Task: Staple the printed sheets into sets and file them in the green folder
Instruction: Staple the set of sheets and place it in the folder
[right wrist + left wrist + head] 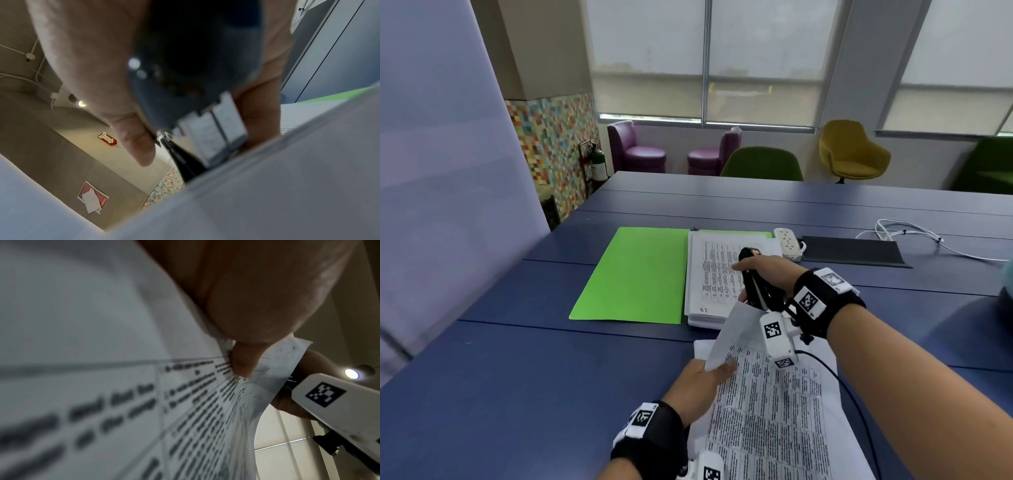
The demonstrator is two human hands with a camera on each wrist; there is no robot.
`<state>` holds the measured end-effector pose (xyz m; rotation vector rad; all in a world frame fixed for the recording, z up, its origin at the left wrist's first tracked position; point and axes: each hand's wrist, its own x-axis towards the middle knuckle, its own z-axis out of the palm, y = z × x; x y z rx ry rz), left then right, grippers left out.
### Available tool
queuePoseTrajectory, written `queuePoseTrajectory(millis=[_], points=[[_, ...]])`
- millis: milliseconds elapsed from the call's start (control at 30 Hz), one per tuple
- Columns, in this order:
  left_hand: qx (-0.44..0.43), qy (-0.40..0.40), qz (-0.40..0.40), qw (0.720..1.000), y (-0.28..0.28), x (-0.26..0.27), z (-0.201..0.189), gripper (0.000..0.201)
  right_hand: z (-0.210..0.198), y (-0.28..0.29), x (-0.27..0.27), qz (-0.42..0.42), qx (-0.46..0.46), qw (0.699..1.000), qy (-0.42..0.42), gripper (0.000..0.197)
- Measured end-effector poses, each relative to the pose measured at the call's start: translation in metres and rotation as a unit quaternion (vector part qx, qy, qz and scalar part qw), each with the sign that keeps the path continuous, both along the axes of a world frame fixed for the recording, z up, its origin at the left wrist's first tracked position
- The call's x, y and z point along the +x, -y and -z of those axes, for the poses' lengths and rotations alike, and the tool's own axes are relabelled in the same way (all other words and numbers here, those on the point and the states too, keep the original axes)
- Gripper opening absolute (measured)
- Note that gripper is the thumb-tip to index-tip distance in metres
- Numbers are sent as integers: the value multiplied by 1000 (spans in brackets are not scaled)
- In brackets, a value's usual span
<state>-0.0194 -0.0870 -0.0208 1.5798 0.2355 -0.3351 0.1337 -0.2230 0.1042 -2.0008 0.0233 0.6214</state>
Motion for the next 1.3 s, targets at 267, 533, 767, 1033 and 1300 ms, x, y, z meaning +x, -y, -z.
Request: queuePoseTrajectory(millis=[267,533,767,1033,1300], points=[[34,2,-43,998,3,-6,-15,36,16,16,0,30,15,999,29,49],[55,-3,-43,998,5,-5,-17,29,27,-6,-16,42,41,989,134,27],[67,5,-44,997,5,-7,-18,29,26,-39,-25,24,100,983,150,25],[62,48,-31,996,8,-11,-23,26,33,-49,-31,49,118,980,154,24],[65,24,-21,997,4,-12,-21,29,32,-52,-30,51,124,979,152,22]])
